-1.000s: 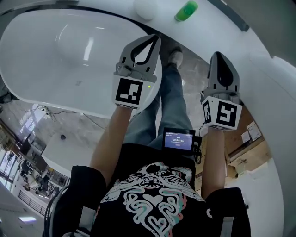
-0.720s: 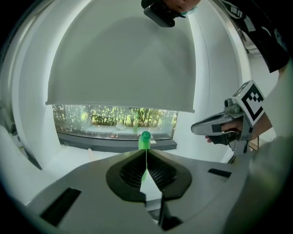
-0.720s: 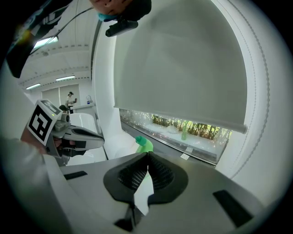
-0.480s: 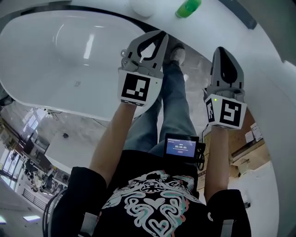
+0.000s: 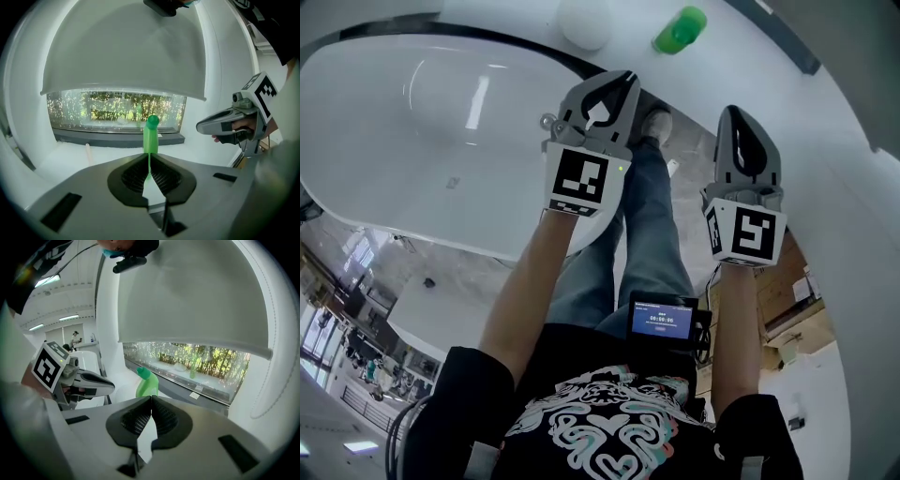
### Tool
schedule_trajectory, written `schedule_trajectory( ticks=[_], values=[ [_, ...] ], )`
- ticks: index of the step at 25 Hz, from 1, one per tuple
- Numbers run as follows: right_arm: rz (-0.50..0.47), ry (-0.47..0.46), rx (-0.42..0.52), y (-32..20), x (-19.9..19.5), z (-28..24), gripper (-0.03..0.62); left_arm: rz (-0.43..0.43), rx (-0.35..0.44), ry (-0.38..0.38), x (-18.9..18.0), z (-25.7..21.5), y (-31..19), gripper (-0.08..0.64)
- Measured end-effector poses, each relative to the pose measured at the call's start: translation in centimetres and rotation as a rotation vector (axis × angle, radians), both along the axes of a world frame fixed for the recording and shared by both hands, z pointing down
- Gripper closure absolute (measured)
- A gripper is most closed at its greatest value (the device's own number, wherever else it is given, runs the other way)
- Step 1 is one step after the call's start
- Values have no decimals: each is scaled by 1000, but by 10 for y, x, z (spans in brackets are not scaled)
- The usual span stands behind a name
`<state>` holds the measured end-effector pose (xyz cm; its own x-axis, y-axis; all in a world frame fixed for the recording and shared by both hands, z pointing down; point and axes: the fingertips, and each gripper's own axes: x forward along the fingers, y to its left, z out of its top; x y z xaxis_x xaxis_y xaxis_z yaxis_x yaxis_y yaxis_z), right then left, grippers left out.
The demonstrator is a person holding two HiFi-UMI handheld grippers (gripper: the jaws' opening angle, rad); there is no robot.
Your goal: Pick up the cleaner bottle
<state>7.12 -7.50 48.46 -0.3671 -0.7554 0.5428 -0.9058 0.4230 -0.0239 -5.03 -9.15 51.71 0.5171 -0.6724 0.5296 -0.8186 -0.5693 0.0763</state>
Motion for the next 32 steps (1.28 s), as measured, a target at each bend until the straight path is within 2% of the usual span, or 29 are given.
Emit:
schedule_trajectory(
  ticks=[10, 21, 26, 32],
  values=[
    [-2, -2, -30, -10, 6, 19, 565, 6, -31, -39, 8, 20, -16, 541],
    [-19, -11, -55, -31, -9, 42, 565, -11, -100, -39, 15, 52, -29, 541],
    [-23, -15, -60, -28, 9, 55, 565, -18, -117, -46, 36, 71, -31, 541],
    [-27, -14, -74, -23, 4, 61, 565, -19, -147, -41, 34, 85, -29, 541]
  ],
)
